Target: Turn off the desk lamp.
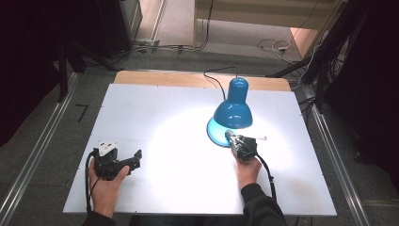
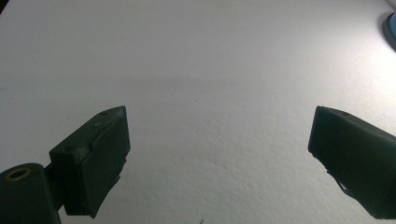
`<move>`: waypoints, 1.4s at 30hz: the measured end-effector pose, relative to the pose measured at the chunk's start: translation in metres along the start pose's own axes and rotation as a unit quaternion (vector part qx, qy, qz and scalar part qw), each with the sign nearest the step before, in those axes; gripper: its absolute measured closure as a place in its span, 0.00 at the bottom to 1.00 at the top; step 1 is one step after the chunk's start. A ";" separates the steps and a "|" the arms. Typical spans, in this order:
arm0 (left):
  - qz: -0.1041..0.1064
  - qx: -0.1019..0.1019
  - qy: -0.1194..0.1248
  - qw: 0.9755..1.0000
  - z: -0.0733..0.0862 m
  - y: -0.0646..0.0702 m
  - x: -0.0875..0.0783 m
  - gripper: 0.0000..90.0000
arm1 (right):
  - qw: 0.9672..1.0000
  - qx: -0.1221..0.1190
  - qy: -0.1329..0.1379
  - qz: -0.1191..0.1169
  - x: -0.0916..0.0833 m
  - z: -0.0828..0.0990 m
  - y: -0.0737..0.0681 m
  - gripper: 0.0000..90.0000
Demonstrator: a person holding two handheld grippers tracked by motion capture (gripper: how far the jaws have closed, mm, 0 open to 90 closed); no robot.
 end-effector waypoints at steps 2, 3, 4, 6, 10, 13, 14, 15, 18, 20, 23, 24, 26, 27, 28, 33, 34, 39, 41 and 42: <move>0.000 0.000 0.000 1.000 0.000 0.000 0.000 0.07 | 1.000 0.000 0.000 0.001 0.000 0.000 0.000 0.98; 0.000 0.000 0.000 1.000 0.000 0.000 0.000 0.07 | 1.000 0.000 0.000 0.001 0.000 0.000 0.000 0.98; 0.000 -0.001 0.000 1.000 0.000 0.000 0.000 0.07 | 1.000 -0.001 0.000 0.002 0.001 0.000 0.000 0.98; 0.001 0.000 0.000 1.000 0.000 0.000 0.000 0.07 | 1.000 -0.002 0.000 0.001 0.001 0.000 0.000 0.98; 0.001 0.000 0.000 1.000 0.000 0.000 -0.001 0.07 | 1.000 0.001 -0.003 0.000 0.002 -0.001 0.000 0.98; 0.001 -0.001 0.001 1.000 0.000 0.000 -0.001 0.07 | 1.000 0.005 -0.009 0.011 0.006 -0.002 0.002 0.98; 0.001 -0.001 0.001 1.000 0.000 0.000 -0.001 0.07 | 1.000 -0.002 -0.007 0.015 0.006 -0.002 0.001 0.98; 0.001 0.000 0.001 1.000 0.000 0.000 -0.001 0.07 | 1.000 -0.008 -0.005 0.013 0.006 -0.002 0.000 0.98; -0.001 -0.002 -0.001 1.000 0.001 -0.002 -0.001 0.07 | 1.000 0.001 -0.006 0.007 0.006 -0.002 0.002 0.98; -0.001 -0.002 0.001 1.000 0.000 -0.002 -0.002 0.07 | 1.000 0.005 -0.007 0.007 0.006 -0.002 0.002 0.98; -0.001 -0.002 0.000 1.000 0.000 -0.002 -0.003 0.07 | 1.000 0.006 -0.004 0.004 0.005 -0.002 0.003 0.89; -0.001 -0.002 0.001 1.000 0.001 -0.002 -0.003 0.07 | 1.000 0.006 -0.004 0.004 0.005 -0.002 0.003 0.89; -0.001 -0.004 0.001 1.000 0.001 -0.002 -0.003 0.07 | 1.000 0.014 -0.007 -0.001 0.005 -0.001 0.005 0.67; -0.001 -0.004 0.001 1.000 0.001 -0.003 -0.003 0.07 | 1.000 0.025 -0.003 0.006 0.004 -0.002 0.008 0.57; -0.001 -0.005 0.000 1.000 0.001 -0.003 -0.003 0.07 | 1.000 0.025 -0.003 0.006 0.004 -0.002 0.008 0.57; -0.001 -0.006 0.001 1.000 0.001 -0.003 -0.005 0.07 | 0.999 0.026 0.003 0.026 0.002 -0.002 0.010 0.36; -0.001 -0.006 0.000 1.000 0.001 -0.004 -0.005 0.07 | 0.999 0.027 0.007 0.032 0.001 -0.003 0.011 0.33; -0.004 -0.009 0.001 1.000 0.001 -0.004 -0.005 0.07 | 0.999 0.018 0.008 0.049 -0.001 -0.003 0.018 0.29; -0.004 -0.007 0.000 1.000 0.001 -0.004 -0.005 0.07 | 0.999 0.018 0.006 0.048 -0.002 -0.003 0.021 0.29; -0.003 -0.006 0.000 1.000 0.001 -0.004 -0.005 0.07 | 0.999 0.018 0.006 0.048 -0.002 -0.003 0.021 0.29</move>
Point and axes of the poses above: each handheld gripper's, and its own axes: x roughly forward along the jaws, z roughly out of its underside, y roughly to its right, the point moved 2 cm from there along x, roughly forward along the jaws, and after that the axes turned 14 degrees about y, right-handed, at the moved point
